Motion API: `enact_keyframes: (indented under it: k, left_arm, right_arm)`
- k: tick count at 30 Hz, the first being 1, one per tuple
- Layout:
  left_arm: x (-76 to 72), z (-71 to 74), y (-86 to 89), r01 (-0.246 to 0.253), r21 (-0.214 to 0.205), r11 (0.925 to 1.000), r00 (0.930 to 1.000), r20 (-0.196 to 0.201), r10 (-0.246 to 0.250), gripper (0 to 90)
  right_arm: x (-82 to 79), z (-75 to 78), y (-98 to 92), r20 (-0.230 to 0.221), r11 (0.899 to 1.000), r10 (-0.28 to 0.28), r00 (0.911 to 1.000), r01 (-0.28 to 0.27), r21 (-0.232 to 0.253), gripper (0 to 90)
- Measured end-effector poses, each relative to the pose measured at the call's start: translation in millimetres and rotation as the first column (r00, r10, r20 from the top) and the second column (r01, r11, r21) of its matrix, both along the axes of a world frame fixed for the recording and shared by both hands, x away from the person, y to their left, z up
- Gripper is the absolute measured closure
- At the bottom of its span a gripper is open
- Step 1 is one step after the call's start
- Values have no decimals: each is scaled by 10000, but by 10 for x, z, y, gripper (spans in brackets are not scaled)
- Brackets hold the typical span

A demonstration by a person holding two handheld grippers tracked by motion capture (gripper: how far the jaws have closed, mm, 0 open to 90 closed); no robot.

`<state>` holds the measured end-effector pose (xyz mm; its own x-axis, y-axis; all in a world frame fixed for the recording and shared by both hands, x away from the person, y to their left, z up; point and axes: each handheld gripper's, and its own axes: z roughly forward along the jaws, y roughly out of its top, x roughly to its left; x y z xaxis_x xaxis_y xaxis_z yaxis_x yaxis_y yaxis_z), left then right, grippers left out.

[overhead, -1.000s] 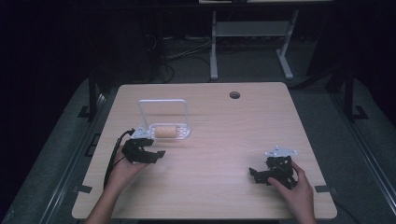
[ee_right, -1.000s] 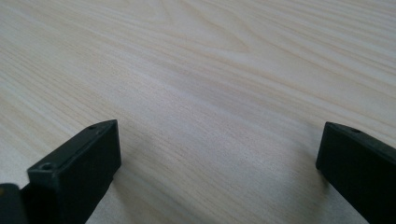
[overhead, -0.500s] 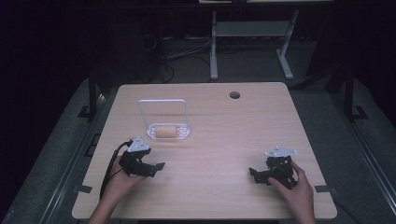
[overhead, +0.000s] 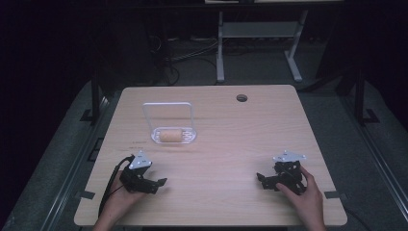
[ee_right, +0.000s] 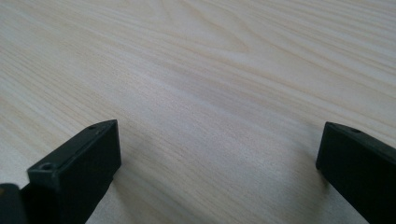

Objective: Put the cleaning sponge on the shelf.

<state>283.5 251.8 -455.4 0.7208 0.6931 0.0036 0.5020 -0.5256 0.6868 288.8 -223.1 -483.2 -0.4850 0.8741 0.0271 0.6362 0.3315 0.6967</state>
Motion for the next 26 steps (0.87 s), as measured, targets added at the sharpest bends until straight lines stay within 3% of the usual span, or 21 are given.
enact_keyframes:
  k: [4,9,14,17,26]
  left_arm:
    - [-29,-58,15,64,372,9993,10000,-13,-64,131]
    - [-46,-114,17,146,539,9984,9999,-47,-144,130]
    - [-49,-154,55,152,61,9999,9999,-21,-152,129]
    - [-77,-197,98,256,-300,9992,9991,340,-246,129]
    - [-89,-197,129,362,-328,9988,9989,312,-351,132]
  right_arm:
    - [0,0,0,-2,10000,-2,10000,2,4,0]
    - [0,0,0,-2,10000,0,10000,0,3,0]
    - [0,0,0,0,10000,4,10000,-4,2,0]
    - [0,0,0,-2,10000,-1,10000,1,4,0]
    - [0,0,2,-3,10000,-14,10000,14,18,0]
